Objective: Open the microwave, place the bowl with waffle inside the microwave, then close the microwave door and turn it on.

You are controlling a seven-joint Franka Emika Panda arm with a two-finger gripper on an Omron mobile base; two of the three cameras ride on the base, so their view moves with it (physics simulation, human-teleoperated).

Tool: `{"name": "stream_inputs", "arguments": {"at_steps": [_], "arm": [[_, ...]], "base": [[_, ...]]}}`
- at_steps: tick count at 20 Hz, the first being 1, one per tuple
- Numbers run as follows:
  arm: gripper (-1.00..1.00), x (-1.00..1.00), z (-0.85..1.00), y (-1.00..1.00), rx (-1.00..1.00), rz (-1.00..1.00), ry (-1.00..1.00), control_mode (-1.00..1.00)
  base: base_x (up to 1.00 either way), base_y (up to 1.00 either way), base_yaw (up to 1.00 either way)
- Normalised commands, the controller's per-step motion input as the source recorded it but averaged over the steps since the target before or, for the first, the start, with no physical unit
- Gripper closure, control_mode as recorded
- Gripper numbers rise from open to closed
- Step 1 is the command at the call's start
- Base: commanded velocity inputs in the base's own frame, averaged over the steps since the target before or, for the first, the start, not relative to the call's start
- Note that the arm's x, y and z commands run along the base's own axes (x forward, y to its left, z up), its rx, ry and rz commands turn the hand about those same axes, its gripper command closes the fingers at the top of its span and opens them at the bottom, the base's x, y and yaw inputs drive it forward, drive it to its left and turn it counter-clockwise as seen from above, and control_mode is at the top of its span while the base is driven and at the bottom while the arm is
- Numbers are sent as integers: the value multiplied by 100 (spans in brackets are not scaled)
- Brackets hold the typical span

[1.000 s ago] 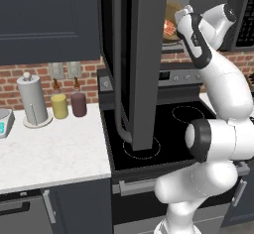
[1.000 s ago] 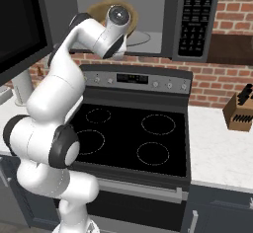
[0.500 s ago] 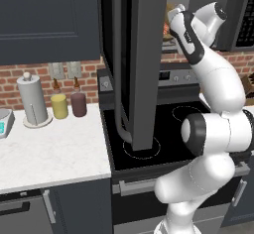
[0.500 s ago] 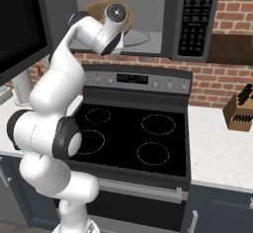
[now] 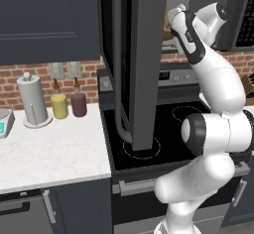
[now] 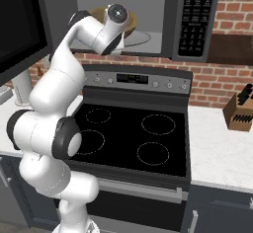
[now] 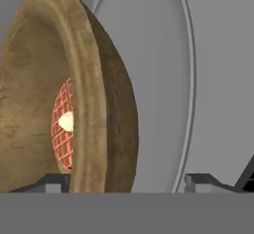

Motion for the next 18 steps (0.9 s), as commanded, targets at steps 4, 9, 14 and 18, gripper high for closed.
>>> {"name": "stream_inputs", "arguments": {"at_steps": [4,9,14,18], "arm": [[-100,-1,2,0,0,2,-9,-100],[-100,-26,25,0,0,1,-21,-100],[-100,-68,45,0,0,4,-32,-100],[-100,-57,-4,0,0,7,-12,-100]], "base": [[0,0,0],[0,0,0],[0,0,0],[0,0,0]]}}
